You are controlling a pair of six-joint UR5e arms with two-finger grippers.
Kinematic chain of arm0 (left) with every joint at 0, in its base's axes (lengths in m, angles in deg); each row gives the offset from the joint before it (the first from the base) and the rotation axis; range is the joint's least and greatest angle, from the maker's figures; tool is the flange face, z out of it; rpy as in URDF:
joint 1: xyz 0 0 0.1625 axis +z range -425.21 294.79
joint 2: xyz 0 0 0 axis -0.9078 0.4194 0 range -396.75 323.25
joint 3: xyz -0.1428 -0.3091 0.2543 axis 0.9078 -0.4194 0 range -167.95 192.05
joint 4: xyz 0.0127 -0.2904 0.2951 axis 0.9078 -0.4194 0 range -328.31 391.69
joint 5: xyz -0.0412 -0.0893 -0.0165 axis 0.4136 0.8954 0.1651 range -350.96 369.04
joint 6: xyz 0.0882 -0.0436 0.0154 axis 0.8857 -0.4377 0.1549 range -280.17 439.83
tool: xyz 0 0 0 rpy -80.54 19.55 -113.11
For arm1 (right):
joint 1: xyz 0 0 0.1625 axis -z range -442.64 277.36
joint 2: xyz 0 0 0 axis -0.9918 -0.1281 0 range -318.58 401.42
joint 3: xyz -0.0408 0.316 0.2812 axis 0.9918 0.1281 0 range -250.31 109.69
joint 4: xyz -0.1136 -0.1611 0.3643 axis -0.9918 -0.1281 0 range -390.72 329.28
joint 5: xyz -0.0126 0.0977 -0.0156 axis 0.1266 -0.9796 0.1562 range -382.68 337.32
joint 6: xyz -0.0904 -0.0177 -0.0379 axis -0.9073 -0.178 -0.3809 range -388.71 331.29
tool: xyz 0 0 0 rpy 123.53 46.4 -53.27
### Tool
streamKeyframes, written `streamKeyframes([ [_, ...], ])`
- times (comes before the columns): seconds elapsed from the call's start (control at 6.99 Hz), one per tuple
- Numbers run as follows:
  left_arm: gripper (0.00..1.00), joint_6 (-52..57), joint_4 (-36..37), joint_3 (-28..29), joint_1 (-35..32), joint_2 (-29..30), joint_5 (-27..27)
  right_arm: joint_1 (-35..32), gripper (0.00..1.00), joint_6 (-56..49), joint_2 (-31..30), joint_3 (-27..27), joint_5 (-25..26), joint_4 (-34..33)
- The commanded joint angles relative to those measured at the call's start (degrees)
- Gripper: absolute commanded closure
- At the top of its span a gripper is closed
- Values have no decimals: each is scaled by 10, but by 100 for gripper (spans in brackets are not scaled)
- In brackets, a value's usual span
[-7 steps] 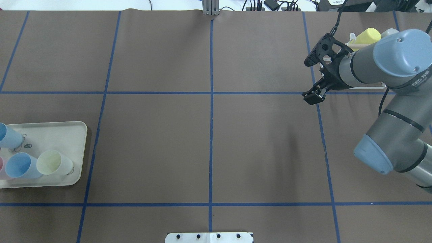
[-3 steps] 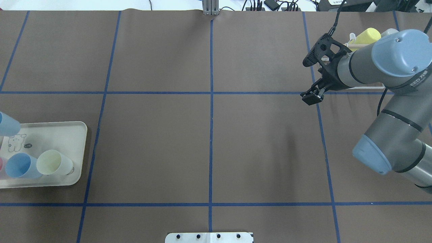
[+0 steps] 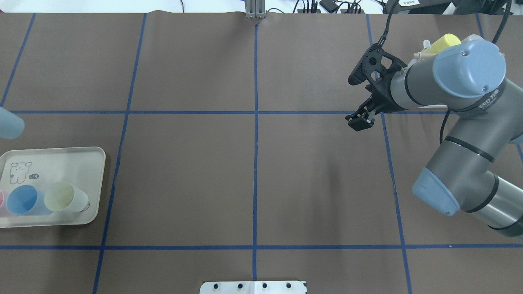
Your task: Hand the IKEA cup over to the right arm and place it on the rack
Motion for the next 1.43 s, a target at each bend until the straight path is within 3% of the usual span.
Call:
streamKeyframes([
  [0.0,100,-171,21,-89,-2,13,31,27,1,47,-4,28,1,125],
  [0.29,100,-346,17,-127,4,66,110,68,1,75,-2,96,4,313],
  [0.43,100,-436,18,-144,32,104,103,95,1,100,2,117,23,375],
  [0.57,100,-489,18,-145,60,138,88,138,1,110,5,123,77,428],
  [0.72,100,-544,18,-145,108,164,40,177,1,110,13,123,134,450],
  [1.0,100,-619,20,-141,251,215,-104,217,1,110,46,124,162,470],
  [1.29,100,-628,22,-138,305,233,-144,236,1,110,45,131,162,550],
])
